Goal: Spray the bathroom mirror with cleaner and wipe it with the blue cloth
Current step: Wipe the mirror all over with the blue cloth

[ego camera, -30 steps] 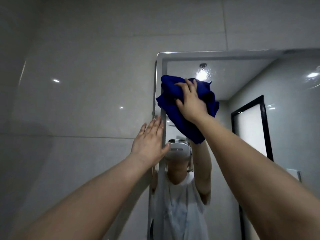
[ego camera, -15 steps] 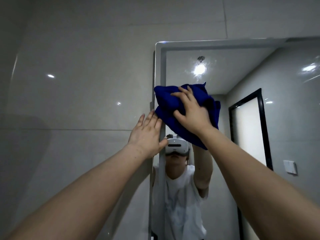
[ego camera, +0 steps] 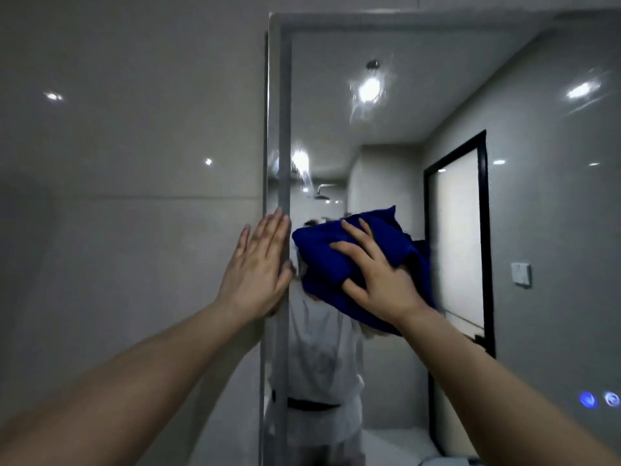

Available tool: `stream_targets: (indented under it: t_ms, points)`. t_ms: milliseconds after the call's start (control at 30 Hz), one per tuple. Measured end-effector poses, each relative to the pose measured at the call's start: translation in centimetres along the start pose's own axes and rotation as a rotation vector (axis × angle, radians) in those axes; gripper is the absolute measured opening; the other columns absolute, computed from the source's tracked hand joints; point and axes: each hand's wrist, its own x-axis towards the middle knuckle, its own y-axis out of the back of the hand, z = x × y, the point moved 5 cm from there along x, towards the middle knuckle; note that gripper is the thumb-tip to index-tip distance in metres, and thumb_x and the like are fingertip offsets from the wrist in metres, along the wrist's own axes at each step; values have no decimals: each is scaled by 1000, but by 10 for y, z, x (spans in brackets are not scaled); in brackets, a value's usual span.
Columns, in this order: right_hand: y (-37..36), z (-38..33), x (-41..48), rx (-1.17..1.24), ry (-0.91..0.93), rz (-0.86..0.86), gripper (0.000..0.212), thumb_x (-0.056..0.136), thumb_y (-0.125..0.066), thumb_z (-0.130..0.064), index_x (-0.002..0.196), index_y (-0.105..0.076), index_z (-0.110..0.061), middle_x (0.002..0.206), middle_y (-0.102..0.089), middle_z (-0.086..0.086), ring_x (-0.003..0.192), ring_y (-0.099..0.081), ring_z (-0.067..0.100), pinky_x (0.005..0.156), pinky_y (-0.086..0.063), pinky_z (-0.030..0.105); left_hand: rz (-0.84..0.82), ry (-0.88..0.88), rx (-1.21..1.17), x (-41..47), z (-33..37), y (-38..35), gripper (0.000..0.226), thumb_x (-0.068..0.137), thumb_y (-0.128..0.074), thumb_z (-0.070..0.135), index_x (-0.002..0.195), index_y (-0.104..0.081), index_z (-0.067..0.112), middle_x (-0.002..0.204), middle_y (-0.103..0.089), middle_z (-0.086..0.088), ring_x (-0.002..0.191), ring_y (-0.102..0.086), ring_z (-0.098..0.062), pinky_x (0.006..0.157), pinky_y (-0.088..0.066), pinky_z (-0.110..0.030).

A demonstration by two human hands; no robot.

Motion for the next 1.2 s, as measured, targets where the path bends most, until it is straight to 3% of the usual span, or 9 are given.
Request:
stream_targets:
  t_ms: [100,167,367,467,667,767,867,1100,1200]
  points:
    - [-15,7,-49,-9,33,5,47,86,-47,-42,132,-36,-38,155,-19,-9,146,-3,14,111,-16,38,0,-92,-42,4,34,3,64,96,-29,36,149,2,17,157,7,1,141,11,-7,115,10,-31]
    - [-21,13,-66,-31,91,-35,48,87,-50,-40,133,-37,-34,155,-22,0,146,-7,19,113,-15,42,-40,-158,-7,3,51,1,64,97,-30,37,149,3,18,157,7,2,141,12,-6,114,13,-30]
    - [-2,31,-55,-191,461,-262,52,88,-49,-40,137,-35,-30,154,-20,3,144,-17,30,111,-26,58,-98,-291,83,-4,67,5,69,93,-38,34,150,-4,15,155,4,1,142,6,-8,114,14,-28]
    - [25,48,-31,-289,590,-347,52,88,-47,-44,136,-35,-28,153,-21,4,141,-23,33,108,-32,58,-107,-317,82,5,82,11,66,92,-35,30,150,-8,16,157,-1,0,143,3,-9,114,14,-27]
    - [98,90,25,-260,301,-194,61,86,-40,-46,141,-40,-18,156,-24,2,146,-9,20,114,-24,43,-41,-297,-41,70,144,33,58,87,-23,27,144,-32,16,150,-34,-1,141,-22,-13,118,-2,-32]
    - [133,116,40,-212,186,-118,56,88,-52,-37,141,-39,-22,157,-20,-4,147,-4,13,99,-43,38,83,-202,-6,110,171,39,54,93,-33,23,146,-25,17,154,-26,-1,143,-15,-13,117,3,-32]
    - [176,149,51,-191,63,-34,53,88,-56,-31,139,-38,-30,157,-19,-8,147,-4,11,84,-40,31,189,-51,-18,135,180,49,56,98,-31,28,149,-10,20,158,-10,2,144,-5,-12,116,5,-33]
    - [263,221,70,-47,-315,334,52,89,-51,-28,139,-36,-27,155,-22,-4,146,-8,15,99,-39,44,66,82,140,121,181,53,60,94,-20,39,149,-2,25,158,5,3,144,7,-13,117,5,-39]
    - [267,223,74,-13,-363,355,52,90,-49,-27,140,-34,-26,156,-19,-5,147,-4,16,96,-40,45,8,91,186,113,192,48,60,96,-29,35,149,-3,28,158,6,4,145,7,-14,117,6,-39]
